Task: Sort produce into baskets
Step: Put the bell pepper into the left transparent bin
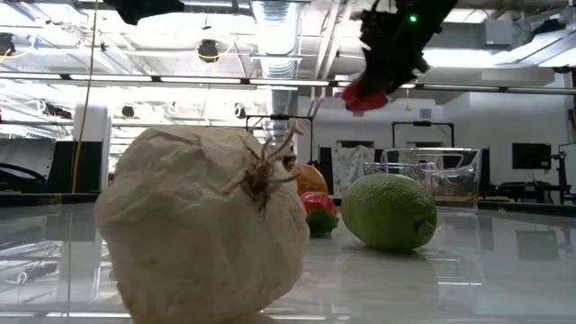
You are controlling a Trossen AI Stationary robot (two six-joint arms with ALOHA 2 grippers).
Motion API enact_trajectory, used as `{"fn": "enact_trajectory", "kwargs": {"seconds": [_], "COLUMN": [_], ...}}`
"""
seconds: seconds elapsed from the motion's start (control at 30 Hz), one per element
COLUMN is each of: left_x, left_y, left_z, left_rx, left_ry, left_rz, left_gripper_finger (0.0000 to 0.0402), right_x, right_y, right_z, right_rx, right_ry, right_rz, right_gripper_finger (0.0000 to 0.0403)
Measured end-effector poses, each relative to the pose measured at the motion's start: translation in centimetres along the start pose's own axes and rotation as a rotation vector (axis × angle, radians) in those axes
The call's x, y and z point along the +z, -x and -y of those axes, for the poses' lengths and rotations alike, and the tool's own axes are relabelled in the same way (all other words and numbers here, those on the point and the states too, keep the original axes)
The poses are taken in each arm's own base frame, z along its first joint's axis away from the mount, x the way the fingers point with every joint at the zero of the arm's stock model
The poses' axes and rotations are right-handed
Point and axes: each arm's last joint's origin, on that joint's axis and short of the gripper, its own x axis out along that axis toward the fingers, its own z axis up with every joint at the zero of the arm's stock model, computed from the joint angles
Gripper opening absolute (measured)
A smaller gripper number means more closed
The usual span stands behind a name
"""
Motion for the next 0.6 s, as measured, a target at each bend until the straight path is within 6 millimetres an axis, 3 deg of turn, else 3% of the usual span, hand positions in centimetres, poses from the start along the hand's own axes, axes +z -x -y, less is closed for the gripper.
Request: {"fn": "enact_trajectory", "kwargs": {"seconds": [0.1, 0.27, 0.37, 0.6], "left_x": [0.2, 0.7, 0.7, 1.0], "left_y": [0.0, 0.4, 0.9, 2.1], "left_z": [-0.2, -0.5, -0.6, -0.8], "left_rx": [0.045, 0.089, 0.030, -0.104], "left_ry": [-0.008, 0.017, 0.022, 0.047], "left_rz": [0.013, 0.060, 0.072, 0.123], "left_gripper_finger": [0.0256, 0.0256, 0.0256, 0.0256], "right_x": [1.3, 2.5, 3.5, 8.1], "right_y": [-1.0, -5.1, -7.4, -11.5], "right_z": [-1.5, -4.9, -6.5, -8.5], "right_rx": [0.113, 0.326, 0.339, 0.375], "right_ry": [-0.021, 0.001, 0.045, 0.099], "right_rz": [0.105, 0.222, 0.248, 0.314], "right_gripper_finger": [0.0336, 0.0336, 0.0336, 0.0337]}}
